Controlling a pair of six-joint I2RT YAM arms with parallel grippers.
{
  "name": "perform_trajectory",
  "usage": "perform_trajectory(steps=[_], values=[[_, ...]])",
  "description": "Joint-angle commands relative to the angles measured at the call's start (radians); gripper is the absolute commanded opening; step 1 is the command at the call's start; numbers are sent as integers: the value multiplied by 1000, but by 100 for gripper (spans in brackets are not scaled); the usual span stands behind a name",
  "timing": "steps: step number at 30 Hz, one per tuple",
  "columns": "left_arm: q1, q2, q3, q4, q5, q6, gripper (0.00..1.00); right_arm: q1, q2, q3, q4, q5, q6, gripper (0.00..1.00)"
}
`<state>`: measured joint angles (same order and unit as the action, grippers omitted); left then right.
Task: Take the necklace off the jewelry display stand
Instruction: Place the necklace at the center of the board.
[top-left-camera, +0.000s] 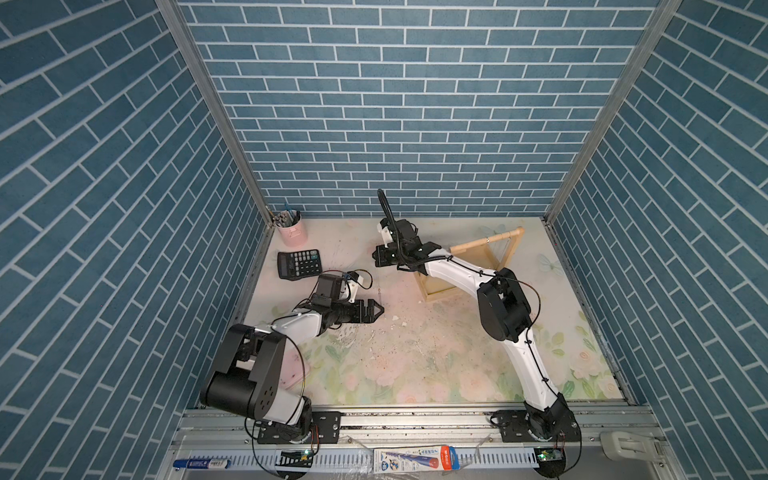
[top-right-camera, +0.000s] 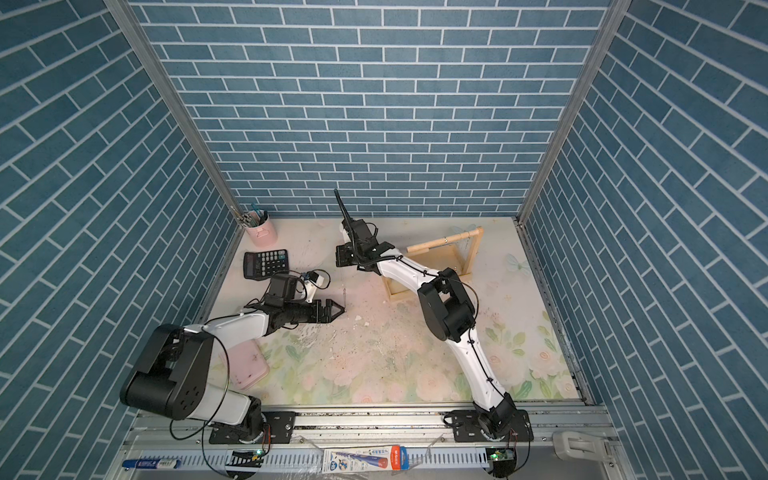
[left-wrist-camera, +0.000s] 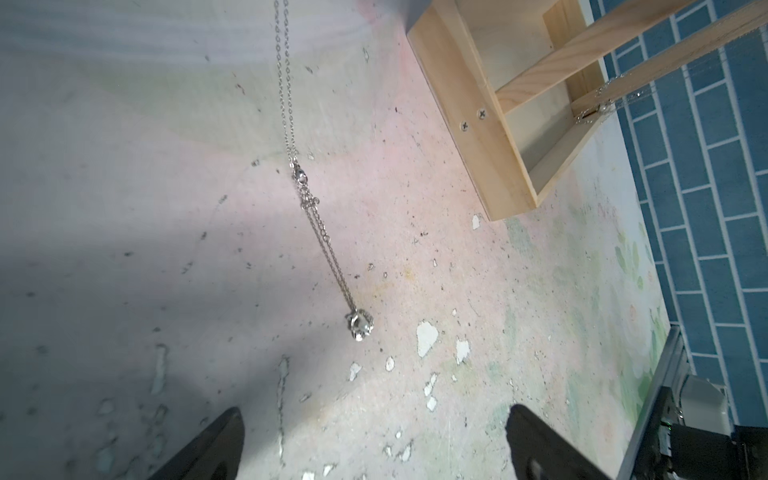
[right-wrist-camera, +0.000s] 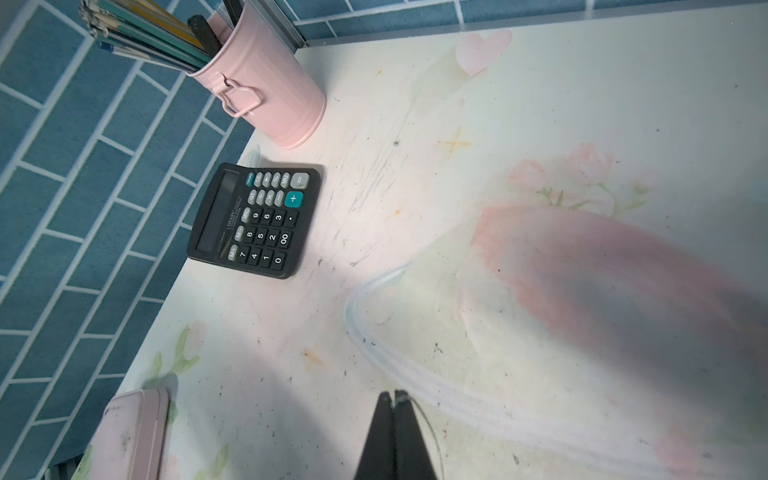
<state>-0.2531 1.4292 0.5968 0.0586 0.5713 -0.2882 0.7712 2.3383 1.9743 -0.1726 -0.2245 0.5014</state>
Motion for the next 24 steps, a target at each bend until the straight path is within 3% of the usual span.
perform_trajectory(steps=[1, 6, 12, 16, 24], values=[[5, -92, -24, -33, -121, -6, 100, -4, 35, 38, -28, 11, 23, 0], [7, -237, -43, -63, -275, -19, 100, -4, 53, 50, -29, 13, 25, 0], [8, -329, -68, -25, -380, -52, 100, -4, 82, 83, -43, 13, 27, 0], [8, -318, -53, -12, -418, -72, 100, -4, 99, 110, -54, 15, 25, 0], [8, -276, -19, 9, -381, -63, 99, -7, 147, 184, -90, 21, 11, 0]])
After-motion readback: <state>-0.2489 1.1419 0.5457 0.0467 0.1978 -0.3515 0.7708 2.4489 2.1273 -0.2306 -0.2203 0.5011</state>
